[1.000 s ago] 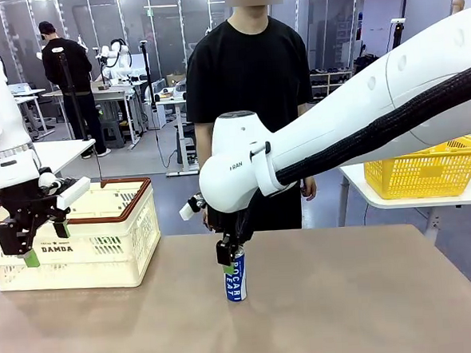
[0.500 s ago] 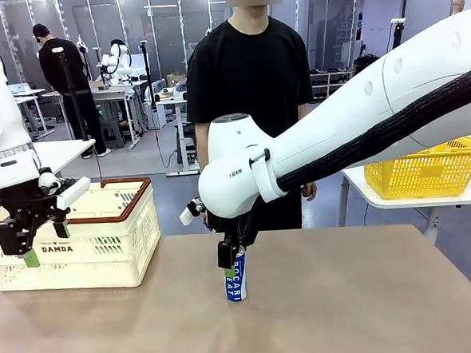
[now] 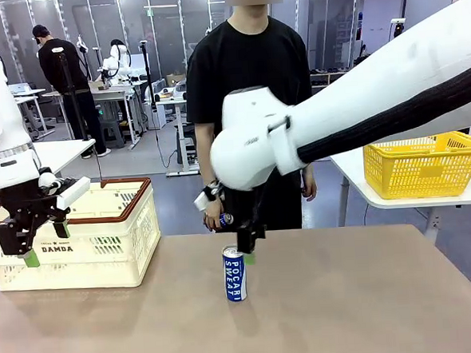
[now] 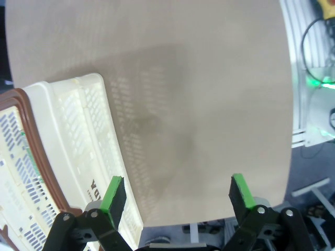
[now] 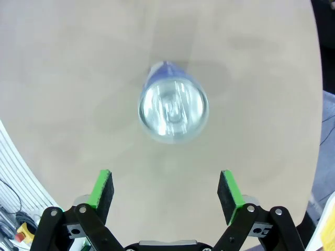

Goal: Place the drinks into the Shopping basket.
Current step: Pick up one drink and place it into the Shopping basket.

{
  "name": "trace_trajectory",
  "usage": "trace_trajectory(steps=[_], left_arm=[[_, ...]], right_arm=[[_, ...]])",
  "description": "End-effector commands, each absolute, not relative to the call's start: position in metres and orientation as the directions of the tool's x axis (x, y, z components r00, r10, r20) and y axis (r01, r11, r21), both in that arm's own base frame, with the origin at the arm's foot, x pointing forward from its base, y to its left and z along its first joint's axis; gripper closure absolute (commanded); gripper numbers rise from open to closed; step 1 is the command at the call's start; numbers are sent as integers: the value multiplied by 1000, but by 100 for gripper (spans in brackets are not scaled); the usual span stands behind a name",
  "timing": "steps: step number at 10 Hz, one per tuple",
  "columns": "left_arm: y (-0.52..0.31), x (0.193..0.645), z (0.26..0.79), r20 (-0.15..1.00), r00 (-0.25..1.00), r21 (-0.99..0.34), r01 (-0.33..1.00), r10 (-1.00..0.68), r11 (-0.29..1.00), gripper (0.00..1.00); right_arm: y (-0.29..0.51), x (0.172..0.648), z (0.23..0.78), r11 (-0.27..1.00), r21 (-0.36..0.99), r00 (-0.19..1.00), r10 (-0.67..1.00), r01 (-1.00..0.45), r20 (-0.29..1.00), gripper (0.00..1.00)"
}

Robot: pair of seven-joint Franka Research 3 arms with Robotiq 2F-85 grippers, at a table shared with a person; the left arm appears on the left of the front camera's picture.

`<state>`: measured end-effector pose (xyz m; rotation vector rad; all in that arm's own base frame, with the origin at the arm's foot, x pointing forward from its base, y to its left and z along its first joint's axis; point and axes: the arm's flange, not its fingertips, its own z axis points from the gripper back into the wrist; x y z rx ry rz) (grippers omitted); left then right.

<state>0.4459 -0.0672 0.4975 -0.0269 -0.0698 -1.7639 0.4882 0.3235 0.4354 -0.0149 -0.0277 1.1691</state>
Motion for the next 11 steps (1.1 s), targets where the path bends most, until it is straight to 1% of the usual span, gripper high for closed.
trace_trajectory(steps=[1, 4, 6, 8, 11], left_arm=[[-68, 446, 499, 44, -178, 34, 984, -983, -176, 0], [-68, 446, 499, 44, -178, 34, 984, -983, -176, 0], [-68, 446, 499, 44, -178, 34, 984, -983, -176, 0], [-68, 446, 499, 44, -178, 34, 984, -983, -176, 0], [-68, 446, 499, 44, -178, 34, 984, -983, -176, 0]], right_arm=[[258, 464, 454, 422, -33, 420, 905, -906, 64, 0], [151, 415, 490, 503, -58, 489, 857, -862, 161, 0], [101, 384, 506, 535, -65, 517, 836, -842, 184, 0], [79, 370, 507, 574, -33, 557, 805, -818, 203, 0], [69, 368, 501, 615, -25, 593, 769, -788, 240, 0]])
